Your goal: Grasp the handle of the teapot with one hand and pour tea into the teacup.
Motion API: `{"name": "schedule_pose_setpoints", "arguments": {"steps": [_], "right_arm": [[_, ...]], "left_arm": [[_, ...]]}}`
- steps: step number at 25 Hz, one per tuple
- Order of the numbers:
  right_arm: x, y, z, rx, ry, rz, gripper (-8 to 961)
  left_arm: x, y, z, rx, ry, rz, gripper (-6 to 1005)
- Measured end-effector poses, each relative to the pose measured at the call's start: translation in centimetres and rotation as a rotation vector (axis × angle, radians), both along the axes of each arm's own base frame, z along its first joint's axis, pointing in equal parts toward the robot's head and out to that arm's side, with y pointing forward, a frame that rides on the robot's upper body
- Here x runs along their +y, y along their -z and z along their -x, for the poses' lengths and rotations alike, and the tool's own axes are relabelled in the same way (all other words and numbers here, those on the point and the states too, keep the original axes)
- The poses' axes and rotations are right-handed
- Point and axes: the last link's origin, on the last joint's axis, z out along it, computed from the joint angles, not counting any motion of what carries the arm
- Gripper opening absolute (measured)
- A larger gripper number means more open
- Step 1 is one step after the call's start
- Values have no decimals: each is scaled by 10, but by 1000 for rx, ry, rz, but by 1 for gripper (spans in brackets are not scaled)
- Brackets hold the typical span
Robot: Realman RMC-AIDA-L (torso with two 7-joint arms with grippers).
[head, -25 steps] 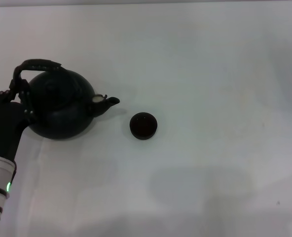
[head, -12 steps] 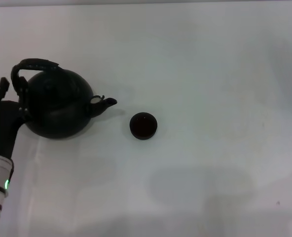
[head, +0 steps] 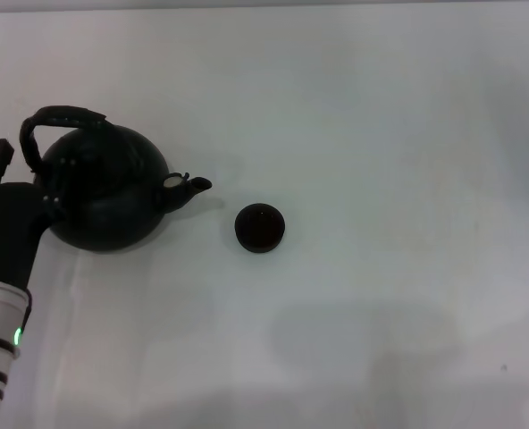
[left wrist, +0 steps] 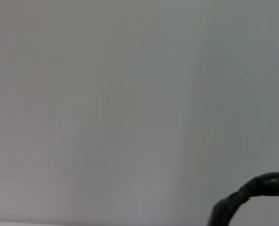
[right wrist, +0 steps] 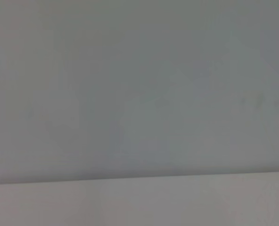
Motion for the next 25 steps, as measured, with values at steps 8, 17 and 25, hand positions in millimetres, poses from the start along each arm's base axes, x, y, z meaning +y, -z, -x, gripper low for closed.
{"name": "schedule_pose_setpoints", "arguments": {"steps": [8, 17, 25], "right_arm": [[-1, 0, 0, 1, 1, 0, 845], [1, -1, 1, -4, -5, 2, 845], [2, -3, 1, -10, -7, 0, 845]], "left_arm": [[-17, -3, -3, -18, 24, -31, 762], [-41, -5, 1, -30, 15, -54, 761], [-67, -13, 2, -47, 16, -112, 761]]}}
